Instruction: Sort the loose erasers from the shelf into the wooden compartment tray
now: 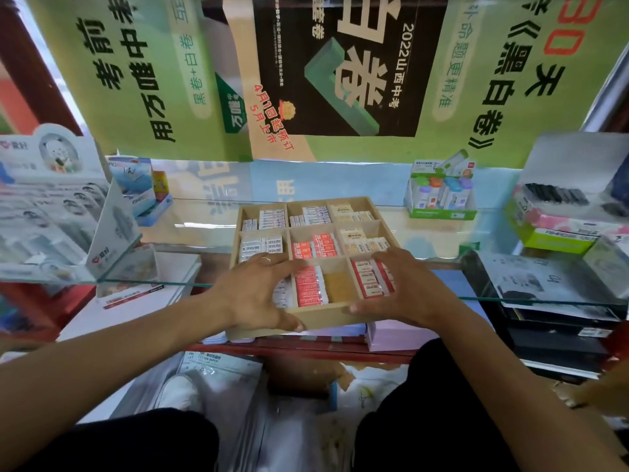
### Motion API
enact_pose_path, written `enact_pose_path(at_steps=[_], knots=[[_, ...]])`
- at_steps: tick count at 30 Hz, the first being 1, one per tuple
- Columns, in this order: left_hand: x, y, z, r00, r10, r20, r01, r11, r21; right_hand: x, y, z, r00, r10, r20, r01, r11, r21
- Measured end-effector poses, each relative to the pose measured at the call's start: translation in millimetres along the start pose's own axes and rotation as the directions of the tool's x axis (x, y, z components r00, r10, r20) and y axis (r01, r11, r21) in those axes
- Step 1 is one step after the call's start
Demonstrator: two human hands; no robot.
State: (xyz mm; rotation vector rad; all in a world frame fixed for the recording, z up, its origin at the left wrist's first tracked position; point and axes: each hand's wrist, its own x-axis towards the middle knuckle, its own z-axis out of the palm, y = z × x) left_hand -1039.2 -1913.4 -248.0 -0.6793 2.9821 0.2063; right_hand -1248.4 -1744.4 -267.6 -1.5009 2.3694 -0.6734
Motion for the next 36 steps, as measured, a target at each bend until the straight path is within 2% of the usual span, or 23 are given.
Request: enact_pose_path(at_steps=[4, 12, 18, 25, 30, 32, 36], knots=[[1, -7, 0, 1.0, -0.02, -0.019, 0.019, 0.999, -0.037, 4, -2, 5, 0.998, 0.023, -0.059, -0.024, 1.0, -0.003], [11, -43, 2, 0.985, -0.161, -0.064, 0.148, 0.974, -0.17, 25, -21, 28, 0.988, 0.092, -0.124, -0.097, 0.995, -0.035], [22, -57, 2, 0.973, -0.186, -0.134, 0.152, 0.961, -0.231, 48, -28, 33, 0.982, 0.122, -0.142, -0.134, 0.988, -0.08], [32, -63, 8, 0.962, -0.212, -0.173, 0.166, 0.954, -0.248, 56, -26, 32, 0.983, 0.128, -0.131, -0.134, 0.99, -0.045], [24, -63, 8, 0.965, -0.154, -0.211, 0.113, 0.974, -0.194, 47, -29, 25, 0.986, 0.108, -0.124, -0.111, 0.994, -0.02], [15, -62, -2, 0.956, -0.108, -0.272, 0.062, 0.983, -0.173, 39, -30, 13, 0.983, 0.1, -0.154, -0.107, 0.994, -0.033], [-1, -51, -38, 0.899, -0.072, -0.432, -0.026, 0.976, -0.217, 27, -42, -6, 0.968, -0.027, -0.251, 0.023, 1.0, -0.015]])
